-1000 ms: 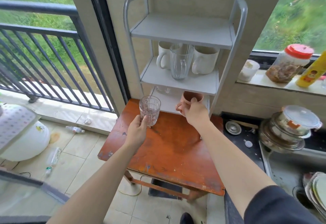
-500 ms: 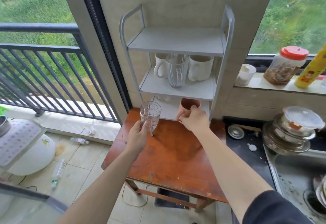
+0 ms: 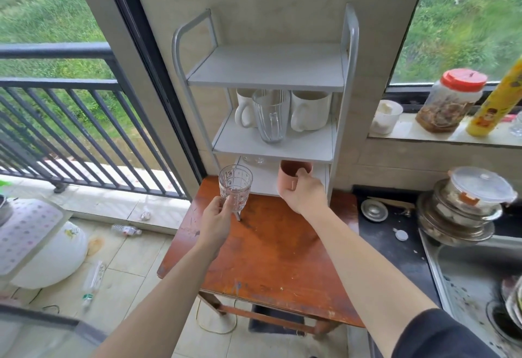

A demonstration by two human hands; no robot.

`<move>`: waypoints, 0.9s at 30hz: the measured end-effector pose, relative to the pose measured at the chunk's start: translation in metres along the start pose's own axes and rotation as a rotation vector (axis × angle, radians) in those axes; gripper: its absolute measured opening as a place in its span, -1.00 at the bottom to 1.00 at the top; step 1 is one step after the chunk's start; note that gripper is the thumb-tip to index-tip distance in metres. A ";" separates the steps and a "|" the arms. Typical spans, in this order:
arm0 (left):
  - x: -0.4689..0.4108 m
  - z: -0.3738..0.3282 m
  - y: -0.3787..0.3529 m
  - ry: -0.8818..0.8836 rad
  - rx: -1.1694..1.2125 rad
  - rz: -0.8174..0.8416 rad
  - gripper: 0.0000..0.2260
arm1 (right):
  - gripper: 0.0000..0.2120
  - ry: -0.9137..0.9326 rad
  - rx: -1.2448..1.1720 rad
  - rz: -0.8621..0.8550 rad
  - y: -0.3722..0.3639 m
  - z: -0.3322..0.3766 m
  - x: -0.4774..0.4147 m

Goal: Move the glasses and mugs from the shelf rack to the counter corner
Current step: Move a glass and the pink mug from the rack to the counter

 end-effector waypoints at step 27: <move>0.160 -0.037 -0.162 -0.170 0.041 0.448 -0.79 | -0.78 -0.425 -0.134 -0.392 0.107 -0.236 0.231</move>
Point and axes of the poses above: each hand's wrist, its own x-axis away from the middle knuckle, its own y-axis out of the back of the hand, z = x × y, the point moved 6 cm from there along -x, towards the middle knuckle, and after that the axes turned 10 degrees about -y, right-handed, at the moved point
